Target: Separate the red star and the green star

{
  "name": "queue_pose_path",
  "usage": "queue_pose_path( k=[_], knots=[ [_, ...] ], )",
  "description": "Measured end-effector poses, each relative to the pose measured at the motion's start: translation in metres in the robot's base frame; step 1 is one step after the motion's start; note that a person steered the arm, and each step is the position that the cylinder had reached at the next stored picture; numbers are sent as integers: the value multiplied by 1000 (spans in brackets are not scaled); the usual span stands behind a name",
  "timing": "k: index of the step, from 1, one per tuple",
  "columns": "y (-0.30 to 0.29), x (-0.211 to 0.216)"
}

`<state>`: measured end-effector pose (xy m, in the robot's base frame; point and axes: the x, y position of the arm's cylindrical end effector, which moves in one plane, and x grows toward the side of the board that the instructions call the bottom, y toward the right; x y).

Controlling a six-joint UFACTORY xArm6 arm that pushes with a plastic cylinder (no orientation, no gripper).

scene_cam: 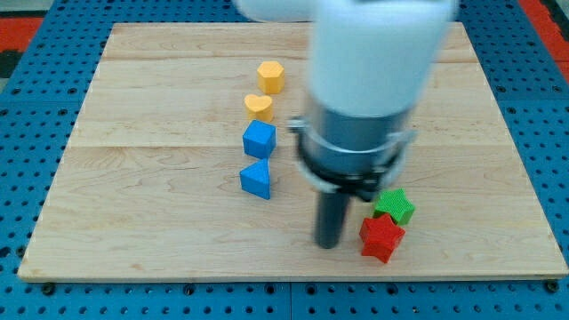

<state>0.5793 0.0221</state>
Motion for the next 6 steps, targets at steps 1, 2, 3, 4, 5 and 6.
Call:
queue_pose_path(
  k=[1,2,3,4,5,6],
  knots=[
    [-11,23],
    [-2,39],
    [57,39],
    [144,38],
    [178,31],
    [171,-5]
  ],
)
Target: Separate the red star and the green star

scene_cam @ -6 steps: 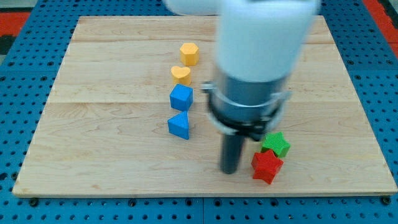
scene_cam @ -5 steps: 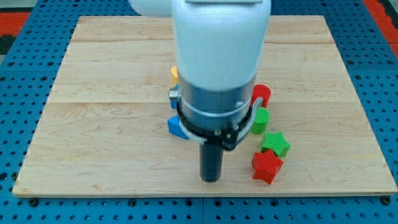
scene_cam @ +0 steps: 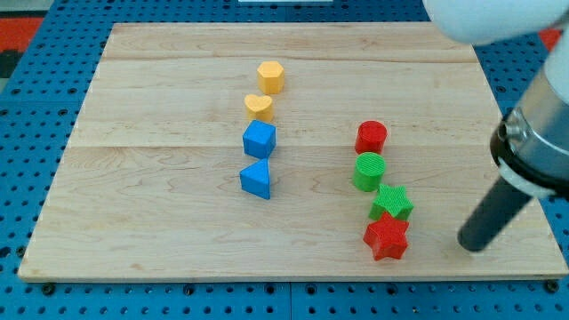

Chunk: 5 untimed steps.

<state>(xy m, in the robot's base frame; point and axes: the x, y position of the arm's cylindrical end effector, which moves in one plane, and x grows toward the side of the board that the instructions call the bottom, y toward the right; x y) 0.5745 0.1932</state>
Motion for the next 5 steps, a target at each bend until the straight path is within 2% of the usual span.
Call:
queue_pose_path(
  k=[2,3,4,5],
  knots=[
    [-105,-23],
    [-85,-23],
    [-37,-43],
    [-23,-65]
  ],
)
